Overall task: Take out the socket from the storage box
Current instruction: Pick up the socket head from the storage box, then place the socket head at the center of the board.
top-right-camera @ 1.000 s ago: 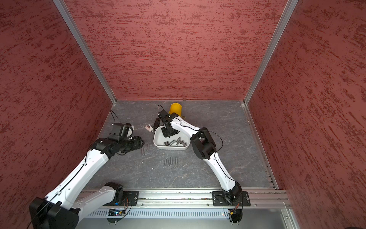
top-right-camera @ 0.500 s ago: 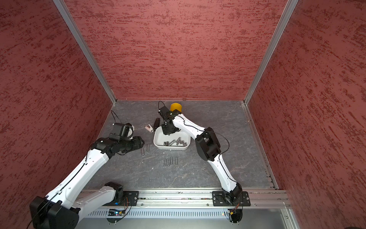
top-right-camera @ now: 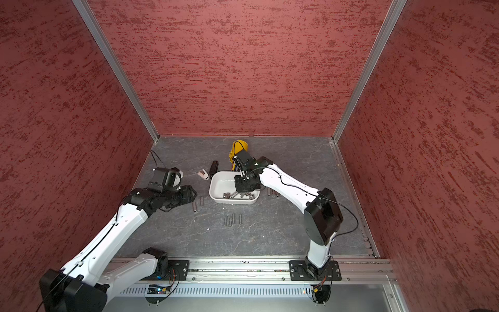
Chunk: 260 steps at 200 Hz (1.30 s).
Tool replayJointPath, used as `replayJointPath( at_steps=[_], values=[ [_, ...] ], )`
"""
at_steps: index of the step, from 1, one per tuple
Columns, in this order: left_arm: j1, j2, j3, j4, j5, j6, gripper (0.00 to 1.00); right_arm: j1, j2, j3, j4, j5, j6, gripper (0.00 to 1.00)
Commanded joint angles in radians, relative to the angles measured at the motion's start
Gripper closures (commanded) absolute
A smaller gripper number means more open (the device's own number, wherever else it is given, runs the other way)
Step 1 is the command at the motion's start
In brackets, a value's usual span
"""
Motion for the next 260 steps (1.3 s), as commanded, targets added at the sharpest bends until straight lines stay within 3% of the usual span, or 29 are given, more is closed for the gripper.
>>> replayJointPath(
  at_steps=[1,32,66,118,194,260],
  values=[
    [-0.005,-0.015,-0.007,0.011,0.003,0.011,0.39,0.025,-0.081,-0.113,0.04,-0.006,0.07,0.9],
    [-0.009,-0.021,-0.01,0.013,0.006,0.009,0.39,0.067,-0.128,-0.275,0.099,-0.007,0.135,0.9],
    [-0.012,-0.012,-0.007,0.011,0.009,0.012,0.39,0.105,-0.084,-0.388,0.236,-0.037,0.2,0.9],
    [-0.018,-0.016,-0.005,0.003,-0.006,0.011,0.39,0.133,0.039,-0.381,0.305,-0.006,0.216,0.9],
    [-0.023,-0.014,-0.009,0.005,-0.013,0.009,0.39,0.133,0.064,-0.417,0.341,0.023,0.233,0.87],
    [-0.025,-0.01,-0.009,0.005,-0.016,0.009,0.39,0.133,0.074,-0.404,0.322,0.037,0.225,0.76]
  ],
)
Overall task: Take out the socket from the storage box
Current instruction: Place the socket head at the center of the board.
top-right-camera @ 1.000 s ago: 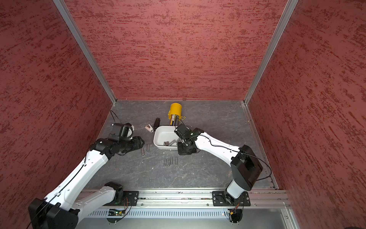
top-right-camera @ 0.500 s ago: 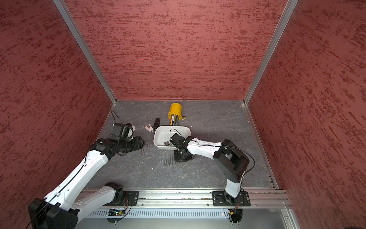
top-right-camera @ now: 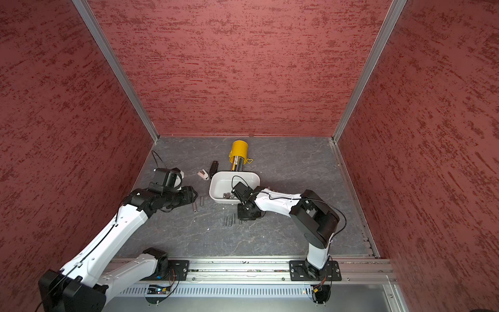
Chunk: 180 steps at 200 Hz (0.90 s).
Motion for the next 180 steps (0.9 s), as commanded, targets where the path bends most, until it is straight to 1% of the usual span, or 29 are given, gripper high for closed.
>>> replayJointPath(
  at_steps=[1,19,90,120,143,160,180],
  values=[
    [-0.007,-0.005,-0.007,0.005,-0.014,0.009,0.39,0.007,0.017,0.002,0.002,0.028,0.001,0.76],
    [-0.01,-0.007,-0.008,0.004,-0.017,0.008,0.39,0.007,0.01,0.002,0.001,0.032,-0.002,0.74],
    [-0.018,-0.006,-0.005,0.001,-0.027,0.006,0.39,0.007,-0.03,0.027,-0.029,0.035,-0.022,0.71],
    [-0.031,-0.001,-0.001,-0.002,-0.031,0.003,0.39,0.007,-0.082,0.052,-0.077,0.059,-0.051,0.7],
    [-0.042,0.012,0.036,-0.009,-0.027,-0.013,0.4,0.006,-0.133,0.083,-0.12,0.091,-0.102,0.67],
    [-0.073,0.035,0.076,0.016,0.01,-0.016,0.39,-0.007,-0.171,0.118,-0.166,0.134,-0.15,0.66],
    [-0.153,0.14,0.171,0.004,-0.017,-0.01,0.39,-0.062,-0.213,0.122,-0.177,0.165,-0.194,0.65]
  ],
)
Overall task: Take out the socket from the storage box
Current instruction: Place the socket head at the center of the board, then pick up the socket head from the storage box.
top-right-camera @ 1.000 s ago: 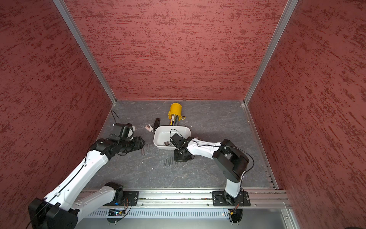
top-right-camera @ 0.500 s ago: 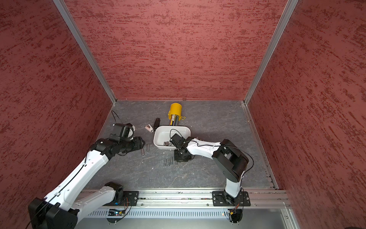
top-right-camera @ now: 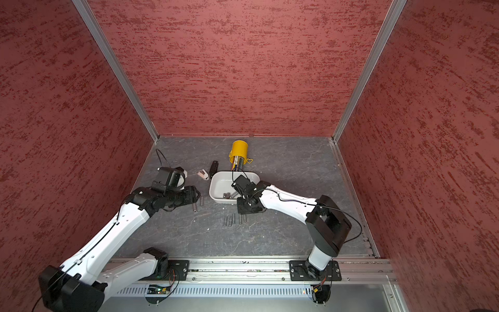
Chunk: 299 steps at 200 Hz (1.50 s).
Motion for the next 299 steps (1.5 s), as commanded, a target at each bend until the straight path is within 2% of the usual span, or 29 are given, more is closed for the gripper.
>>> replayJointPath(
  at_steps=[1,28,67,95,124,189,299],
  values=[
    [-0.078,0.095,0.114,0.014,-0.006,-0.002,0.4,-0.053,-0.058,0.025,-0.058,0.083,-0.083,0.65],
    [-0.183,0.283,0.231,0.025,-0.032,-0.003,0.39,-0.181,-0.097,-0.009,-0.037,0.073,-0.121,0.65],
    [-0.323,0.58,0.443,0.044,-0.064,-0.015,0.38,-0.377,-0.122,-0.093,0.062,-0.017,-0.137,0.64],
    [-0.393,0.796,0.616,0.01,-0.104,-0.008,0.38,-0.428,-0.111,-0.109,0.079,-0.022,-0.158,0.64],
    [-0.402,0.95,0.75,-0.036,-0.142,0.007,0.39,-0.452,-0.113,-0.126,0.093,-0.047,-0.172,0.64],
    [-0.371,1.068,0.807,-0.055,-0.154,0.017,0.5,-0.47,-0.141,-0.17,0.086,-0.042,-0.197,0.64],
    [-0.353,1.201,0.8,0.004,-0.127,0.025,0.56,-0.47,-0.154,-0.196,0.101,-0.079,-0.173,0.64]
  ],
)
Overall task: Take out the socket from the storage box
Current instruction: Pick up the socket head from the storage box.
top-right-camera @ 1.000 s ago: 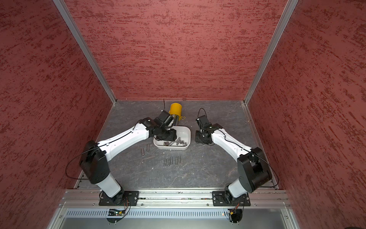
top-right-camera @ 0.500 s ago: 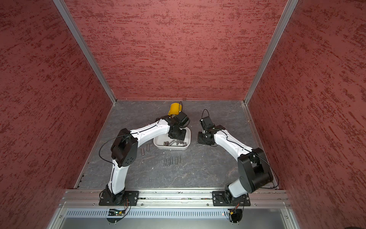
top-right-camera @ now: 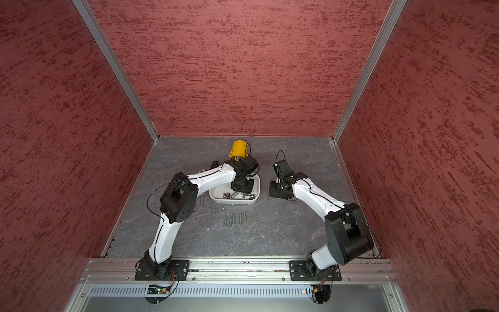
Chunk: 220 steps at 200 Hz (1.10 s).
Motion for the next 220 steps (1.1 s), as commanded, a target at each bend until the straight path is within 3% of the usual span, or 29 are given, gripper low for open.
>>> replayJointPath(
  at_steps=[1,55,167,220],
  values=[
    [0.009,0.059,-0.005,0.017,-0.001,0.003,0.56,-0.006,-0.024,-0.012,0.017,-0.01,0.005,0.64],
    [0.034,0.08,-0.012,0.035,-0.01,-0.007,0.62,-0.007,-0.018,-0.013,0.02,-0.026,0.007,0.64],
    [0.075,0.054,0.007,0.045,0.019,0.015,0.59,-0.006,-0.001,0.002,0.02,-0.046,0.006,0.64],
    [0.083,0.091,0.013,0.059,0.004,0.027,0.69,-0.006,0.001,-0.004,0.028,-0.062,0.015,0.64]
  ],
)
